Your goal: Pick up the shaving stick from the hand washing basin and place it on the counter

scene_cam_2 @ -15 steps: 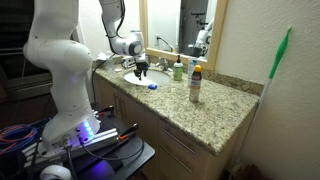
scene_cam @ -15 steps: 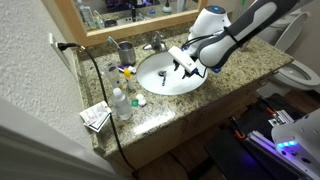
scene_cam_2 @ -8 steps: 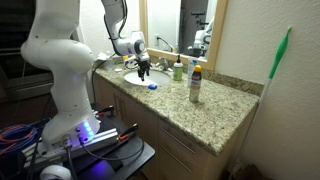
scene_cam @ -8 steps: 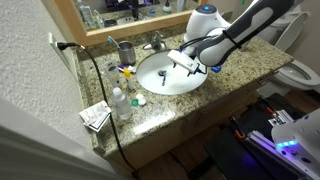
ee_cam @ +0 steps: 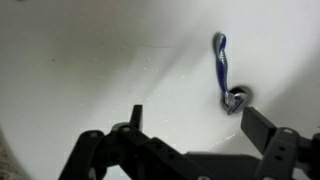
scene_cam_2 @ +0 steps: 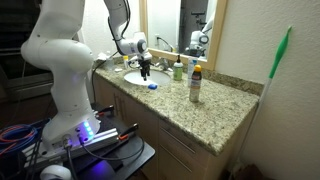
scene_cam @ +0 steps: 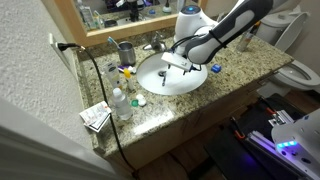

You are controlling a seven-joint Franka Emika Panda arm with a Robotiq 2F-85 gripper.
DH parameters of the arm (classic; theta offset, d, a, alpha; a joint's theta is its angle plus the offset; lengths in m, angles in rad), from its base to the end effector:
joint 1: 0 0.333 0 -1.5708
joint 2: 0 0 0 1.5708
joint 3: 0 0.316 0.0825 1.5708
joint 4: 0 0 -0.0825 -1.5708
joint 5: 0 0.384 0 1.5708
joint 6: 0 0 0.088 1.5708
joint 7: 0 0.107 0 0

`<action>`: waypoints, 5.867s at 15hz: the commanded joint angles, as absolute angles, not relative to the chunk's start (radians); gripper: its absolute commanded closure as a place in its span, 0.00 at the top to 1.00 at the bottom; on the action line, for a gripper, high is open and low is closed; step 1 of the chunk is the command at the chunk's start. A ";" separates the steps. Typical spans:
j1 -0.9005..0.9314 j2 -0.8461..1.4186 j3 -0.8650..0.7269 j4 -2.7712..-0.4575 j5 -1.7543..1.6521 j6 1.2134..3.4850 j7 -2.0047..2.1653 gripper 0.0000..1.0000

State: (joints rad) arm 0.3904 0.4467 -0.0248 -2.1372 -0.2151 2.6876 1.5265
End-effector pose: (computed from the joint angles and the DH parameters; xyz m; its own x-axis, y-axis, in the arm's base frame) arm 0.5412 0.2145 0.2025 0.5568 -0.8208 0.1273 -0.8184 -0.5683 -0.0851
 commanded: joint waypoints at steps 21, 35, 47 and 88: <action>0.390 0.553 0.029 -2.088 -0.094 2.667 1.125 1.00; 0.372 0.618 0.046 -2.049 -0.048 2.742 1.113 1.00; 0.443 0.761 -0.037 -1.898 -0.036 2.691 1.150 1.00; 0.386 0.065 -0.228 -2.539 -0.450 2.649 1.750 0.03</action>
